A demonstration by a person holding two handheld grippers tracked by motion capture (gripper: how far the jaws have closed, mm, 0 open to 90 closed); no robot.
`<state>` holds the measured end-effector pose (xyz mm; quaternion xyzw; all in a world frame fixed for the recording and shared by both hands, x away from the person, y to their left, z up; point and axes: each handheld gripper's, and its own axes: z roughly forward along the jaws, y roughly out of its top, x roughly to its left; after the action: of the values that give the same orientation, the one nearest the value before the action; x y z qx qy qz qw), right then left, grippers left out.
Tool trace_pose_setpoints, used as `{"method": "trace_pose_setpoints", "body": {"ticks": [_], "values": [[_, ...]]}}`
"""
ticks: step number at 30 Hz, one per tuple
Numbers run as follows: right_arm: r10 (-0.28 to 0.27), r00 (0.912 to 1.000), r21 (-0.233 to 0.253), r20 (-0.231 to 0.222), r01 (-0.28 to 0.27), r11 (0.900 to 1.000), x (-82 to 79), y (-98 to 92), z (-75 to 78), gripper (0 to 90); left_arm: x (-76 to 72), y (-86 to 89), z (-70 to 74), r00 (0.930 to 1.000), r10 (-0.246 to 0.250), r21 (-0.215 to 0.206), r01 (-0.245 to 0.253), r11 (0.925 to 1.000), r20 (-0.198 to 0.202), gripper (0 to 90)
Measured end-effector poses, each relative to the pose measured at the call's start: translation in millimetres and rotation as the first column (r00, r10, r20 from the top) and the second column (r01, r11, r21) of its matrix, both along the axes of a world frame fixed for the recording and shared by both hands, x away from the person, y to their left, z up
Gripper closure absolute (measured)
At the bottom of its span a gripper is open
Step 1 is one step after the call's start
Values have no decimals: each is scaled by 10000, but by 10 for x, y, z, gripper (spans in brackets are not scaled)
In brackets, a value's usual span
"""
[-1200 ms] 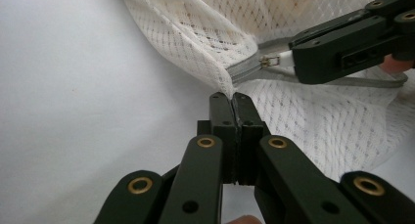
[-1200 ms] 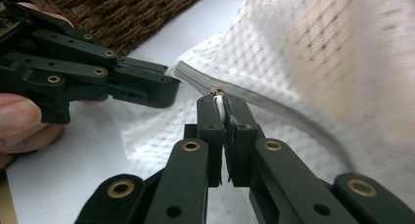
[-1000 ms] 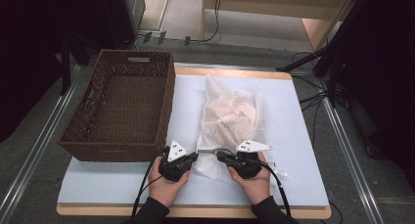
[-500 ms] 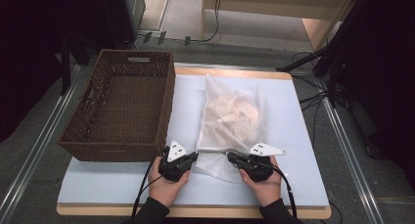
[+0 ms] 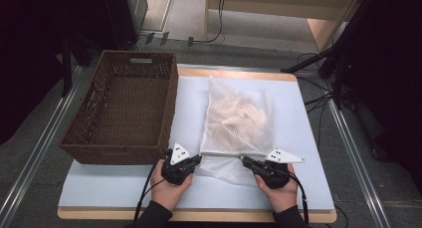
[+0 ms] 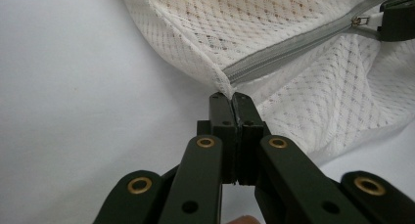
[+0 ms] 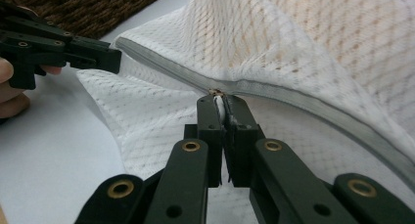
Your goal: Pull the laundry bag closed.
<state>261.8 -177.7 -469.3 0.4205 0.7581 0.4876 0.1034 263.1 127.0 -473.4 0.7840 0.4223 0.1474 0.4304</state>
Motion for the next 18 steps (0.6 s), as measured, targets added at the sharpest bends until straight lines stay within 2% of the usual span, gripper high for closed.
{"method": "trace_pose_setpoints", "body": {"ticks": [7, 18], "values": [[-171, 9998, 11, 50, 171, 9999, -18, -134, 3, 872, 0, -3, -1, 10000, -18, 17, 18, 10000, -1, 894], [-850, 9964, 25, -49, 850, 9964, -35, -460, -21, 872, 1, 5, 0, 10000, 7, -52, -7, 10000, -18, 894]]}}
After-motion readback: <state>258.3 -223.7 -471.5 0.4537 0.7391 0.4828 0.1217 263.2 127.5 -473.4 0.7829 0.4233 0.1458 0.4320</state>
